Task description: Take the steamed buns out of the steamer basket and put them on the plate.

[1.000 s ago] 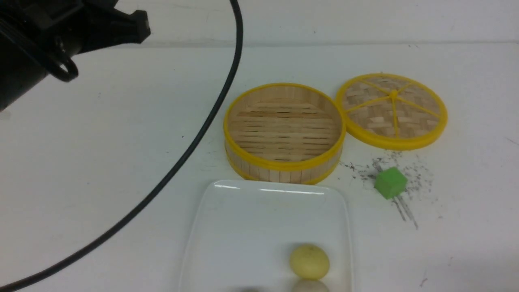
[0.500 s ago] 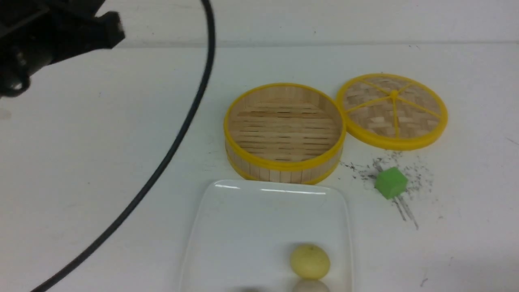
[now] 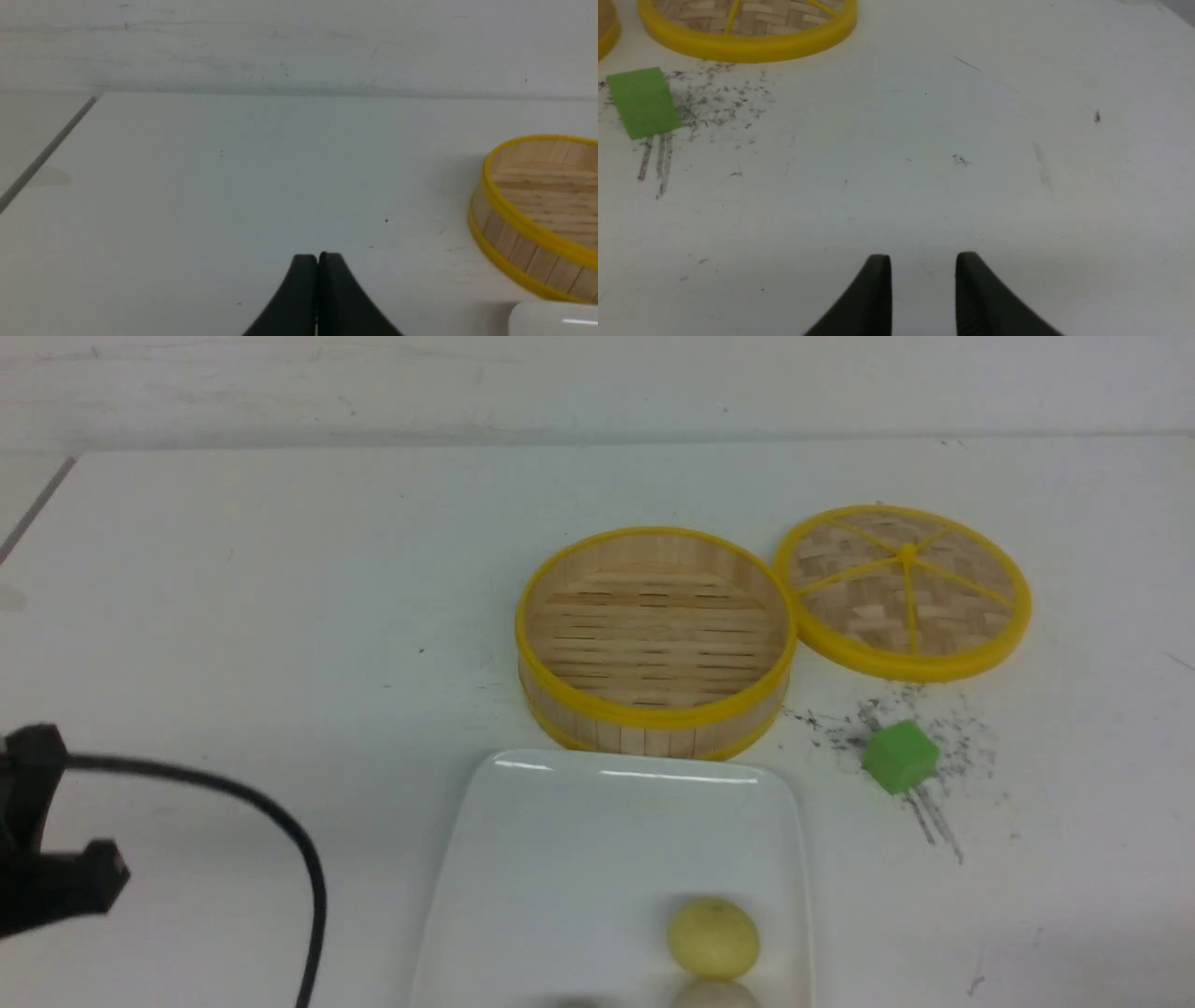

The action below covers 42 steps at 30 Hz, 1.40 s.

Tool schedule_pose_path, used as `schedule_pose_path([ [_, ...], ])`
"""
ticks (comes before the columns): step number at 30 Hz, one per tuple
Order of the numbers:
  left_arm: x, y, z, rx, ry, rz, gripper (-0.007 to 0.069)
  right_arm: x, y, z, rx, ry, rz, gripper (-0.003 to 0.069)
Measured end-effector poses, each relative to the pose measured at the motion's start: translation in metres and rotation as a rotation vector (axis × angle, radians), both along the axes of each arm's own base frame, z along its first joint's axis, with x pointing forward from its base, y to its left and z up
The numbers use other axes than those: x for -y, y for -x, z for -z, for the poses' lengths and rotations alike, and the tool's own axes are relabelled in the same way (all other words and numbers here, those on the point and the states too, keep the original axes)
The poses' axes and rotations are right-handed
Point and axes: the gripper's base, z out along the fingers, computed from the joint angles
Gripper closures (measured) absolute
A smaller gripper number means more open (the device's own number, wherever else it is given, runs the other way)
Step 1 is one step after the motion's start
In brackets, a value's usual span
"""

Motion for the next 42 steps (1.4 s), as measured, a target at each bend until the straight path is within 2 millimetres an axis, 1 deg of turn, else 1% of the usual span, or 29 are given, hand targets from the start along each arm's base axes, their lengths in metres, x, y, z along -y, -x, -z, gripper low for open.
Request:
schedule_pose_path([
  [1, 0.0, 0.001, 0.001, 0.001, -0.002, -0.003, 0.0598, 0.0, 0.0, 0.0, 0.0, 0.0, 0.0, 0.0435],
  [5, -0.004, 0.019, 0.015, 0.049, -0.007, -0.075, 0.0593, 0.0, 0.0, 0.0, 0.0, 0.0, 0.0, 0.043],
  [10, -0.006, 0.032, 0.022, 0.113, 0.028, -0.119, 0.0591, 0.0, 0.0, 0.0, 0.0, 0.0, 0.0, 0.0423],
  [11, -0.006, 0.032, 0.022, 0.118, 0.029, -0.119, 0.0591, 0.0, 0.0, 0.0, 0.0, 0.0, 0.0, 0.0423],
  [14, -0.006, 0.039, 0.03, 0.15, 0.061, -0.128, 0.0591, 0.0, 0.0, 0.0, 0.0, 0.0, 0.0, 0.0421],
  [16, -0.005, 0.042, 0.039, 0.146, 0.088, -0.134, 0.0589, 0.0, 0.0, 0.0, 0.0, 0.0, 0.0, 0.0421],
  [17, -0.005, 0.042, 0.04, 0.144, 0.088, -0.134, 0.0589, 0.0, 0.0, 0.0, 0.0, 0.0, 0.0, 0.0421],
  [19, -0.005, 0.043, 0.049, 0.13, 0.099, -0.137, 0.0589, 0.0, 0.0, 0.0, 0.0, 0.0, 0.0, 0.042],
  [21, -0.005, 0.044, 0.053, 0.132, 0.113, -0.142, 0.0589, 0.0, 0.0, 0.0, 0.0, 0.0, 0.0, 0.042],
  [32, -0.004, 0.056, 0.046, 0.279, 0.162, -0.137, 0.0588, 0.0, 0.0, 0.0, 0.0, 0.0, 0.0, 0.042],
  [42, -0.004, 0.056, 0.046, 0.284, 0.171, -0.137, 0.058, 0.0, 0.0, 0.0, 0.0, 0.0, 0.0, 0.042],
])
